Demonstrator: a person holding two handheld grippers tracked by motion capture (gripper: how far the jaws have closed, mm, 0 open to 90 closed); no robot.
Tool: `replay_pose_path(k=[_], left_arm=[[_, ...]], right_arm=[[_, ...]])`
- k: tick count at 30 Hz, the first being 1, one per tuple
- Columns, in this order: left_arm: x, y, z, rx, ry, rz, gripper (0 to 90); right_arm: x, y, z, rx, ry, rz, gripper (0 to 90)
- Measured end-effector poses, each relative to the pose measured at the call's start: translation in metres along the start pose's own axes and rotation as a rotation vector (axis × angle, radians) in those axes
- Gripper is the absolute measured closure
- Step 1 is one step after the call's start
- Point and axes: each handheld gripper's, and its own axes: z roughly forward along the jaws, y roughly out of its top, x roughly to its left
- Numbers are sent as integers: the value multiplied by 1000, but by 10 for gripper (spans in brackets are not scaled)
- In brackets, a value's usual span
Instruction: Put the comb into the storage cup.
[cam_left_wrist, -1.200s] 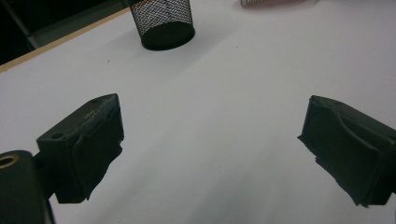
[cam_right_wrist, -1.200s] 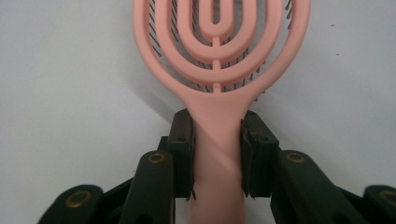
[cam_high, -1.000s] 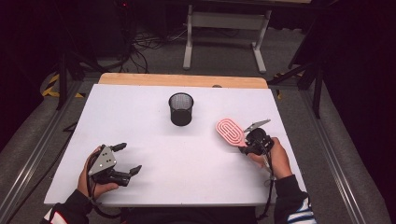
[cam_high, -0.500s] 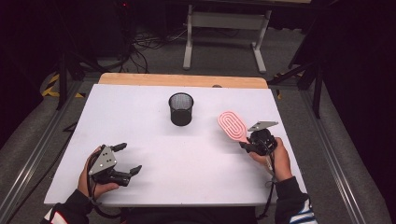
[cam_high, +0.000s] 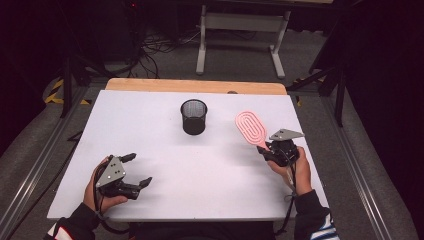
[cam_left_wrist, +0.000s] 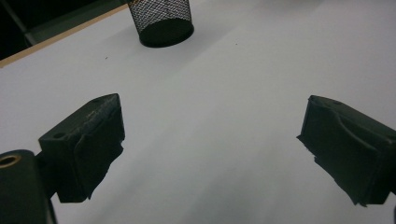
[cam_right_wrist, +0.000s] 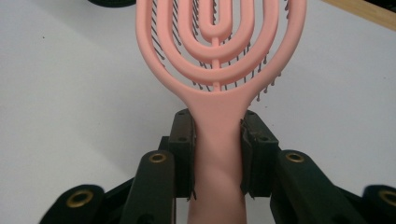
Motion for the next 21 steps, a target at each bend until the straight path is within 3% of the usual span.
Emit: replay_pose_path(k=[7,21], left_arm=[[0,0,0,-3,-1,-1,74],[0,0,0,2,1,2,74]], right_arm=[[2,1,-3,-47,-27,-3,700],[5,1,-13,-198,-84,0,700]])
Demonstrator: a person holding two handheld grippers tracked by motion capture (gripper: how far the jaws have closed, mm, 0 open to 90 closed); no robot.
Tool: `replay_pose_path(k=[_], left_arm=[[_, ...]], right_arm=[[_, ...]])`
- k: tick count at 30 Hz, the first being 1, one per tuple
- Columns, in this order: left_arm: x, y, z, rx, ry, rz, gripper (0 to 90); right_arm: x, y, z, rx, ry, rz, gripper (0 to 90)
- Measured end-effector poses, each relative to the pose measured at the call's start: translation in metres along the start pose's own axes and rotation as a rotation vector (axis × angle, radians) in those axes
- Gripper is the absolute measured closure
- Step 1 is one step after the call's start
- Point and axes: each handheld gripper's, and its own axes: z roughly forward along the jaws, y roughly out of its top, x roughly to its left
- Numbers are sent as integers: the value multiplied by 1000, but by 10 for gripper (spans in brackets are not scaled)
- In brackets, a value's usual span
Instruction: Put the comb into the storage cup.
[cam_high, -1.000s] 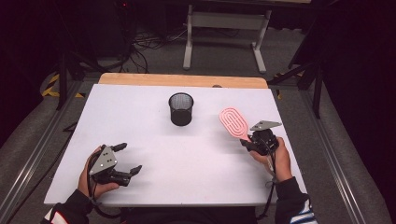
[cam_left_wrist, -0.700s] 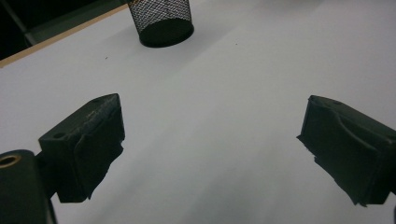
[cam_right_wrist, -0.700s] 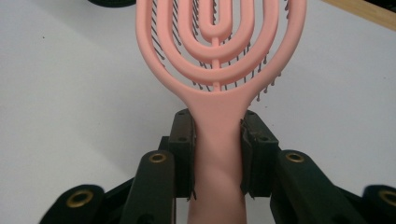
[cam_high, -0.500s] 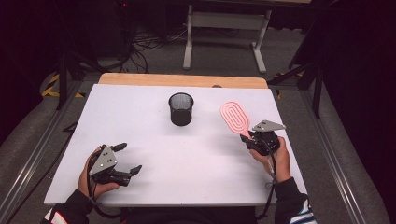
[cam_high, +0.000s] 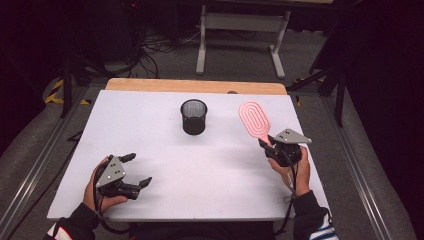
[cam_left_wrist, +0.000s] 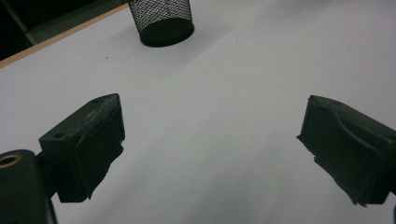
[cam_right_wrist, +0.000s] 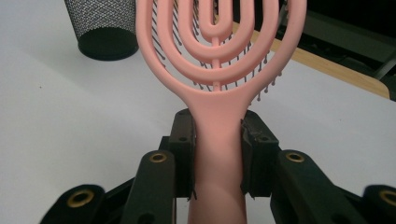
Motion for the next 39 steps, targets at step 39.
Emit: replay_pose_path(k=[39], left_arm=[[1,-1,-1,-1,0,0,74]], right_arm=[[17,2,-15,-272,-32,-22,700]])
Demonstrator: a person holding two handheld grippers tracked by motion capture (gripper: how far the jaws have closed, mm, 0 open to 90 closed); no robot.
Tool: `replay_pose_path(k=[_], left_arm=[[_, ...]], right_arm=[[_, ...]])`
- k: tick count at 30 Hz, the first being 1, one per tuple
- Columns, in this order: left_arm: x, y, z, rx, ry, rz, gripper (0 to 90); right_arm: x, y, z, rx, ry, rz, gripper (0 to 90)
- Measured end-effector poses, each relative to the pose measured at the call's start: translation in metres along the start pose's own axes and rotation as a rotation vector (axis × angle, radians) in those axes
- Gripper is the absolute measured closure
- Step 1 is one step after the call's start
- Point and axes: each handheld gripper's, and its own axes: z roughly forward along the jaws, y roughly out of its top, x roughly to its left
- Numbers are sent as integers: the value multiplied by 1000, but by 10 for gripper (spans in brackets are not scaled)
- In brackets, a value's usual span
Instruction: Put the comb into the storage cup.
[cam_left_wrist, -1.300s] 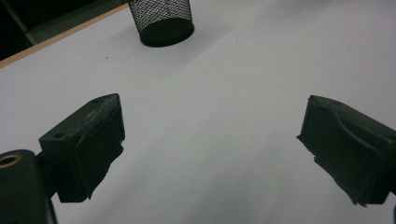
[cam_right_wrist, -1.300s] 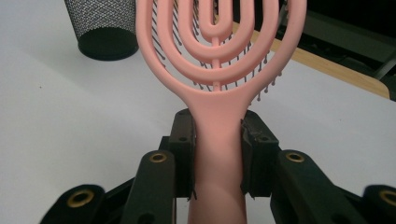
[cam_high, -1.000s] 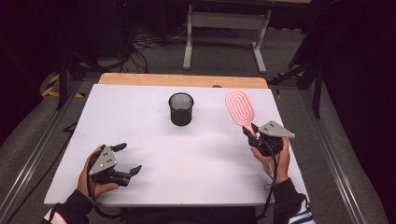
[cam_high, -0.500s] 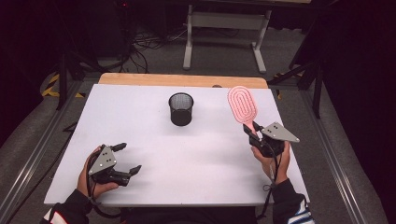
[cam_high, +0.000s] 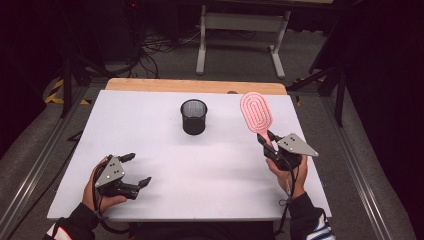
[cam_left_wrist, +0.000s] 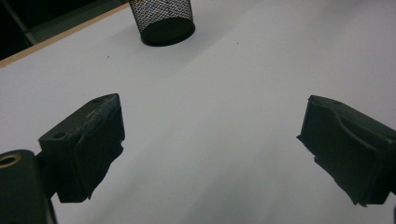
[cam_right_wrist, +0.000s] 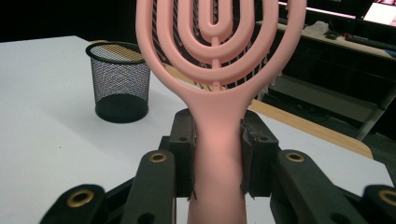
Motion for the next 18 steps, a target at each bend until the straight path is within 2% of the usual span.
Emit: replay_pose_path(k=[18], left_arm=[[0,0,1,2,-2,-6,73]], right_arm=[[19,3,0,-32,26,-35,701]])
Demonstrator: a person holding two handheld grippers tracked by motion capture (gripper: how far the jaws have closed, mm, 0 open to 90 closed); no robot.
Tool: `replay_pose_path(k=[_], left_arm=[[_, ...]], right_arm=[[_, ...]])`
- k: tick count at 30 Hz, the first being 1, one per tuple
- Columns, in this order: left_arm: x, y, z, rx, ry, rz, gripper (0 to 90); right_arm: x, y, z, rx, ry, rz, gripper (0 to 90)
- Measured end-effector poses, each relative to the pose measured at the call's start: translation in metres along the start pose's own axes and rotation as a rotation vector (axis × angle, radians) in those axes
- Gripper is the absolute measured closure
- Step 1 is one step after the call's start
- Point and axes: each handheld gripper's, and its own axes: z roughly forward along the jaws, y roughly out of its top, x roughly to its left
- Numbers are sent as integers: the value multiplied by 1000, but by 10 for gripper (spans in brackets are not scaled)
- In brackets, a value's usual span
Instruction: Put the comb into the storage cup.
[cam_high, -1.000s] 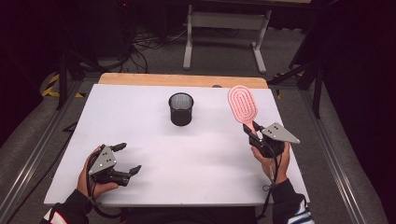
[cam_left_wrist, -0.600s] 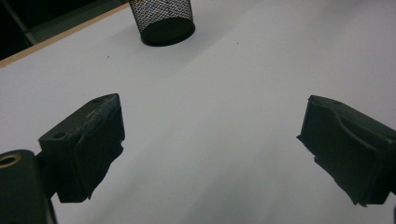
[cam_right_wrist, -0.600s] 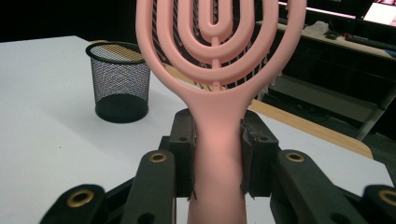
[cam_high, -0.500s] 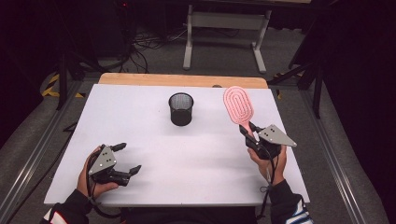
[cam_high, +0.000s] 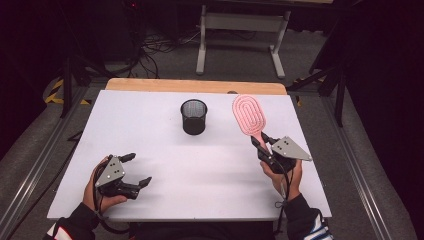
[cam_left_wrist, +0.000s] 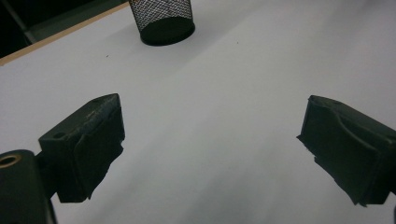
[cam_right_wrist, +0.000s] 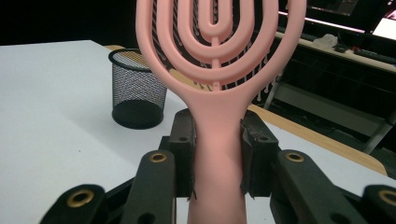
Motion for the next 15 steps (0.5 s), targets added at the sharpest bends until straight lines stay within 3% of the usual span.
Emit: replay_pose_path(k=[15], left_arm=[[-1,0,3,7,-3,0,73]], right_arm=[[10,2,0,-13,16,-16,701]])
